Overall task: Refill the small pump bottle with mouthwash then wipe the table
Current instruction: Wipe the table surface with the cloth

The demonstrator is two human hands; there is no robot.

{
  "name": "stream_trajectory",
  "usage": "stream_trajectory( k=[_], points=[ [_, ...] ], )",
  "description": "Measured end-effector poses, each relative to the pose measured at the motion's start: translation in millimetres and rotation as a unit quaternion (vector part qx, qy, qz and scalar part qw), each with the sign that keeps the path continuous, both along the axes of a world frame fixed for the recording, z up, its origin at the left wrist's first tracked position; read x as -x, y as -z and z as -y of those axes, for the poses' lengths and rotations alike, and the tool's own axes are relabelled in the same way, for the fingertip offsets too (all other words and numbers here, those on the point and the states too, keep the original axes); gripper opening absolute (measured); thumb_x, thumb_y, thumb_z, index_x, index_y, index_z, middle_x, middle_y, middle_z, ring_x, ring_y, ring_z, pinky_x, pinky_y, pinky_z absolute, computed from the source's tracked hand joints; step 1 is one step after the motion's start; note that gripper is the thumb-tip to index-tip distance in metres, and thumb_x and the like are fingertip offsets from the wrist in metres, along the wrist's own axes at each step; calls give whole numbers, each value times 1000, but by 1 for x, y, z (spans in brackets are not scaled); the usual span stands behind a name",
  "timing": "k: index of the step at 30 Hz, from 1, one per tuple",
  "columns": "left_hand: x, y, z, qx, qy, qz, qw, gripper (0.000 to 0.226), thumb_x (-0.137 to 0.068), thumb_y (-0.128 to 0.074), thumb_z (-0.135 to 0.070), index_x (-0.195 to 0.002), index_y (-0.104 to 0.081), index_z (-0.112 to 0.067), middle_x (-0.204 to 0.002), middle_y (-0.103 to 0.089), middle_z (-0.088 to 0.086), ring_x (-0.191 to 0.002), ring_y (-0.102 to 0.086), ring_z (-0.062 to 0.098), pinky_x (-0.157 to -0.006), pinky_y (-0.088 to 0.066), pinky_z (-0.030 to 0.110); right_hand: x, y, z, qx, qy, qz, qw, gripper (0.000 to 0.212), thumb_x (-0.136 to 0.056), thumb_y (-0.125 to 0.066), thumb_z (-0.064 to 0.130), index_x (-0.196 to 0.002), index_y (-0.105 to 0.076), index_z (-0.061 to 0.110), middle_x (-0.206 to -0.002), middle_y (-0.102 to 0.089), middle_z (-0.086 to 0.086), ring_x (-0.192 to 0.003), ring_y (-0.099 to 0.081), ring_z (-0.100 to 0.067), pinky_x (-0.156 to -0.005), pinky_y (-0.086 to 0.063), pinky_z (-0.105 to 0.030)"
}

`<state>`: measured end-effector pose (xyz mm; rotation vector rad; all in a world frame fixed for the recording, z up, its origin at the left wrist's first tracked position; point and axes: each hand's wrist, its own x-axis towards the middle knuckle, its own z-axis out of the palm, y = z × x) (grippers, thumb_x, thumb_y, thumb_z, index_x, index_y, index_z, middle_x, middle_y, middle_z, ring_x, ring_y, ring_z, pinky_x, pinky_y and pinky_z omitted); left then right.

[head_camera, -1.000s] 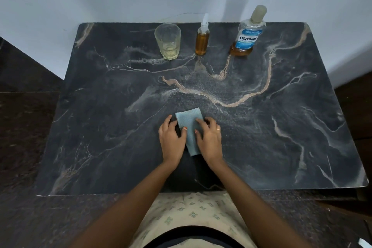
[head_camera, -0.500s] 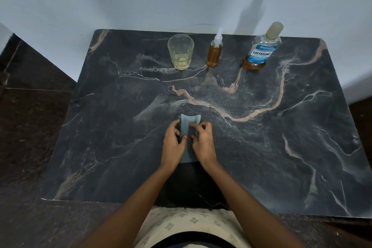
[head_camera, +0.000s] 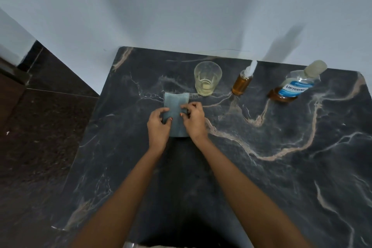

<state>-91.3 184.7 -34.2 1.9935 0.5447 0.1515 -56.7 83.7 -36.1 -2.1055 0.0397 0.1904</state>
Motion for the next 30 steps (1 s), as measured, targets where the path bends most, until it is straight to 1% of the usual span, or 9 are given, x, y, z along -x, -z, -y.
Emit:
stream_trajectory(
  k=[3, 7, 10, 14, 17, 20, 25, 27, 30],
  points=[
    [-38, -2, -17, -2, -2, 3, 1000, 32, -81, -59, 1, -112, -58, -8, -120, -55, 10, -110, -51, 18, -92, -41, 22, -29, -1, -17, 12, -6, 6, 1000, 31, -81, -61, -2, -112, -57, -1, -122, -43, -13, -109, -47, -21, -95, -34, -16],
    [-81, 1, -34, -8, 35, -7, 999, 37, -81, -55, 5, -116, -56, -6, -124, -55, 12, -115, -51, 21, -101, -40, 33, -60, 1, -33, 57, -18, 22, 998, 39, -82, -57, -5, -120, -49, -5, -133, -34, -14, -119, -40, -22, -96, -28, -12],
    [-104, 7, -43, -20, 68, -18, 997, 41, -80, -55, 8, -119, -55, -4, -126, -54, 13, -116, -51, 24, -102, -40, 34, -78, 3, -41, 105, -24, 40, 993, 36, -85, -52, -7, -121, -48, -6, -140, -29, -15, -124, -37, -27, -103, -32, -26],
    [-122, 15, -46, -42, 97, -31, 994, 44, -79, -56, 10, -121, -54, -3, -127, -54, 13, -113, -52, 25, -97, -40, 26, -95, 9, -44, 171, -32, 42, 984, 37, -86, -47, -10, -123, -45, -5, -144, -24, -16, -123, -37, -30, -99, -37, -31],
    [-129, 21, -46, -62, 125, -43, 989, 44, -79, -58, 9, -121, -54, -2, -128, -54, 15, -111, -53, 31, -100, -41, 36, -101, 15, -43, 213, -45, 31, 975, 41, -86, -47, -10, -127, -42, -3, -146, -21, -17, -125, -35, -31, -101, -39, -35],
    [-130, 27, -47, -95, 135, -64, 984, 44, -81, -59, 4, -124, -52, -3, -130, -48, 16, -115, -48, 31, -103, -38, 41, -101, 22, -42, 267, -77, 30, 960, 46, -90, -41, -8, -135, -33, -1, -148, -18, -19, -129, -30, -32, -106, -33, -38],
    [-122, 28, -44, -145, 130, -77, 978, 44, -86, -56, -4, -129, -48, -7, -134, -38, 13, -120, -37, 28, -106, -32, 33, -90, 31, -41, 318, -109, 44, 941, 50, -93, -34, -1, -141, -18, -2, -151, -12, -21, -134, -23, -33, -111, -23, -37],
    [-118, 26, -41, -167, 134, -74, 974, 44, -87, -54, -5, -130, -45, -6, -136, -38, 13, -121, -35, 28, -105, -30, 32, -84, 33, -41, 322, -117, 46, 938, 49, -95, -33, 4, -141, -16, -3, -152, -10, -22, -137, -17, -34, -113, -18, -37],
    [-107, 24, -37, -196, 140, -74, 968, 45, -88, -51, -4, -132, -41, -2, -141, -36, 15, -127, -35, 29, -108, -28, 34, -73, 36, -37, 322, -128, 61, 936, 48, -96, -33, 8, -140, -17, -4, -152, -13, -22, -140, -13, -33, -115, -14, -38]
  ],
)
